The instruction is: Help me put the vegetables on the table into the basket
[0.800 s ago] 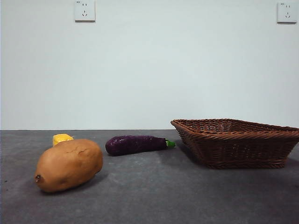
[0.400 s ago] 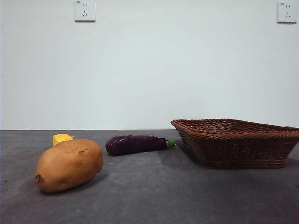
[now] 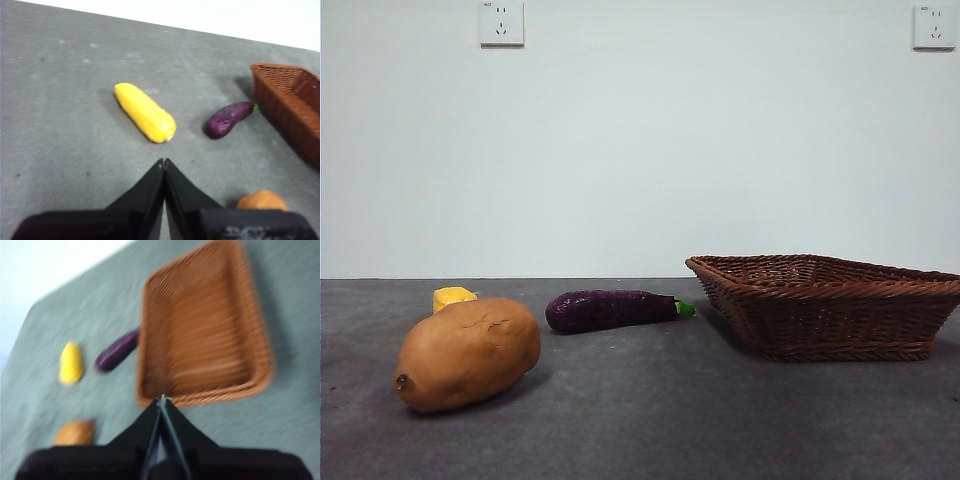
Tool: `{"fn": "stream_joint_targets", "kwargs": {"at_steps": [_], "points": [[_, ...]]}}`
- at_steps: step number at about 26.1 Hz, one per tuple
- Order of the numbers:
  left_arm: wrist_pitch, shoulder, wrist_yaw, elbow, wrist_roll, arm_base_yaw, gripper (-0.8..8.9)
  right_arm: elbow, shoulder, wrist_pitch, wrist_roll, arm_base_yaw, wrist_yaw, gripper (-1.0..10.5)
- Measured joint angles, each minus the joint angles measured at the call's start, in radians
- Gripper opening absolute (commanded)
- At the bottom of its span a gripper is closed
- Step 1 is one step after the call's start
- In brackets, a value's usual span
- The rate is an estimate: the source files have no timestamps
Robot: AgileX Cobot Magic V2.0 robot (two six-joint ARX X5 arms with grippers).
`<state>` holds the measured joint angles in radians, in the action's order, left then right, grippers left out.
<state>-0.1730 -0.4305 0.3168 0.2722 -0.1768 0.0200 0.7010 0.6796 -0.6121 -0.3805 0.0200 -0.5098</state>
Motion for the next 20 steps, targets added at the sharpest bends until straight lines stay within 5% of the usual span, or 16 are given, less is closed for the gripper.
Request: {"fn": "stream_joint_targets", "kwargs": {"at_steps": [2,11,16,20], "points": [[0.0,-0.096,0.039,0.068,-0.001,0.0,-0.05,0.085,0.139,-0.069,0.034,-0.001,-0.055,0.0],[-0.213,-0.507,0.406,0.418,-0.007,0.0,-0.04,0.334,0.464,-0.143,0.101,0.0,-0.01,0.1],[-0.288,-0.591,0.418,0.53,-0.008,0.0,-0.04,0.522,0.603,-0.306,0.211,0.0,0.001,5.7],[-0.292,-0.599,0.42,0.557,-0.008,0.0,-0.04,0.631,0.727,-0.369,0.288,0.0,0.076,6.0]]}}
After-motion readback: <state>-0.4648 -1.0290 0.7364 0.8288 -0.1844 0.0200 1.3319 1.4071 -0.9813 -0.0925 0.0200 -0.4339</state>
